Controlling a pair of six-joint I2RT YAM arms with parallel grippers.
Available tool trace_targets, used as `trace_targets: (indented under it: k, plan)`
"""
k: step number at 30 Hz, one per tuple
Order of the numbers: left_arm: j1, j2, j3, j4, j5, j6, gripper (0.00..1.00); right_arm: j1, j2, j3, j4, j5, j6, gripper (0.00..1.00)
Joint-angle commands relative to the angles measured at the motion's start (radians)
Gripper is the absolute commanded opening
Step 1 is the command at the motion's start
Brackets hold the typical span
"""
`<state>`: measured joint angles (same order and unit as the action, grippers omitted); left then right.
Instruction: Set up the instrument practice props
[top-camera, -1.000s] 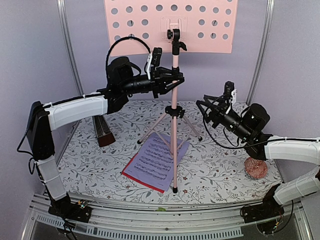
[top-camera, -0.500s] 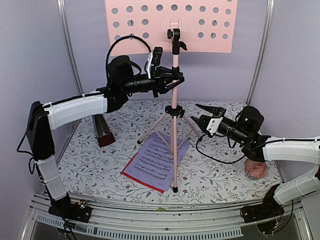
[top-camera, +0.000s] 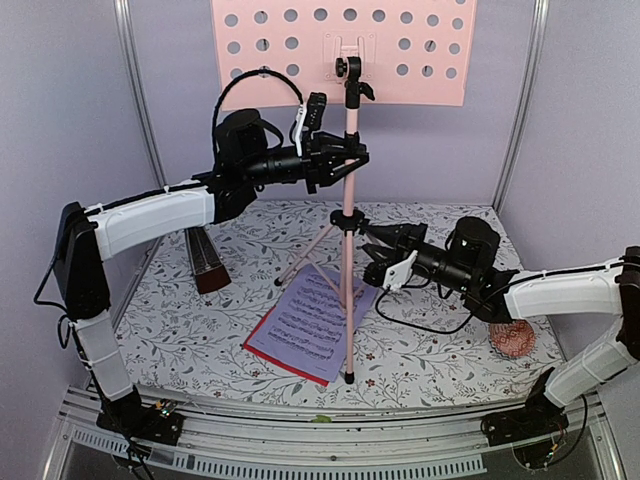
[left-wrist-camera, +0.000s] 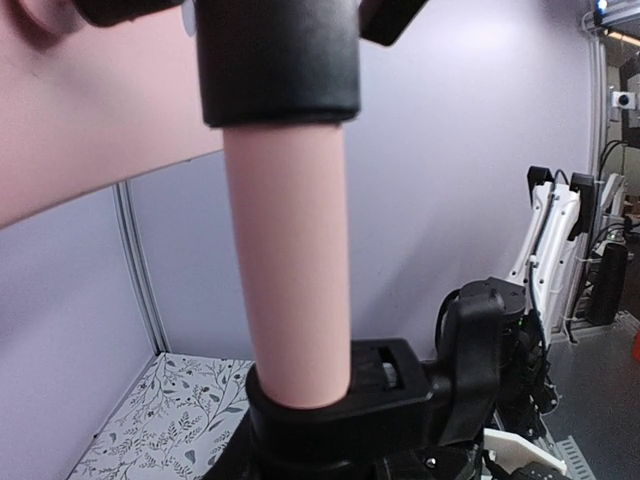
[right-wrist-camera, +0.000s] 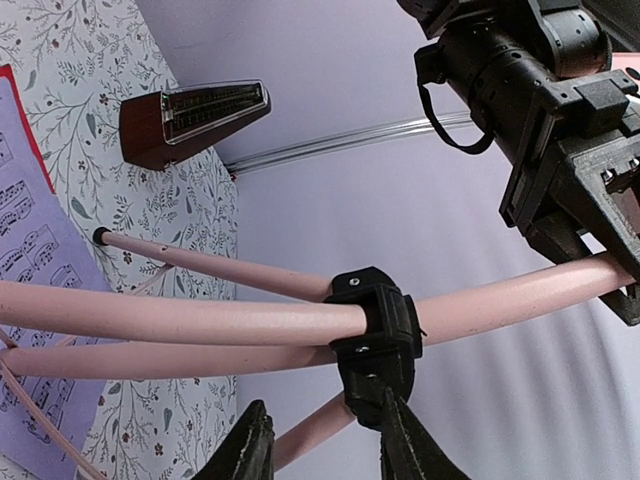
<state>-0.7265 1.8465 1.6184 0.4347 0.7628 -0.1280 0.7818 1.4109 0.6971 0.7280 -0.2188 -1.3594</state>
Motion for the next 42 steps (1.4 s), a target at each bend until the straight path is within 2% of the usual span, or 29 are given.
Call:
trace_targets:
  k: [1,12,17,19,23,25,31,42]
  plan:
    - [-0.014,0.024,0.031,-0.021,-0.016,0.014,0.00,0.013,0.021,0.023,0.077,0.040,-0.038,0.37]
    - [-0.015,0.023,0.029,-0.020,-0.014,0.018,0.00,0.013,0.046,0.043,0.109,0.066,-0.052,0.30]
    - [-0.016,0.025,0.029,-0.019,-0.012,0.018,0.00,0.013,0.058,0.063,0.074,0.042,-0.033,0.20]
    - [-0.016,0.025,0.031,-0.019,-0.010,0.018,0.00,0.013,0.060,0.072,0.053,0.040,-0.014,0.11]
    - [-0.017,0.025,0.031,-0.023,-0.008,0.021,0.00,0.013,0.052,0.089,0.005,0.029,0.038,0.01]
    - [-0.017,0.025,0.029,-0.025,-0.006,0.022,0.00,0.013,0.042,0.104,-0.042,0.020,0.079,0.00]
    - [-0.020,0.021,0.022,-0.025,-0.002,0.028,0.00,0.008,-0.002,0.136,-0.168,-0.032,0.309,0.00]
    - [-0.036,0.003,0.004,-0.028,-0.034,0.053,0.00,-0.038,-0.027,0.189,-0.287,-0.142,0.992,0.00]
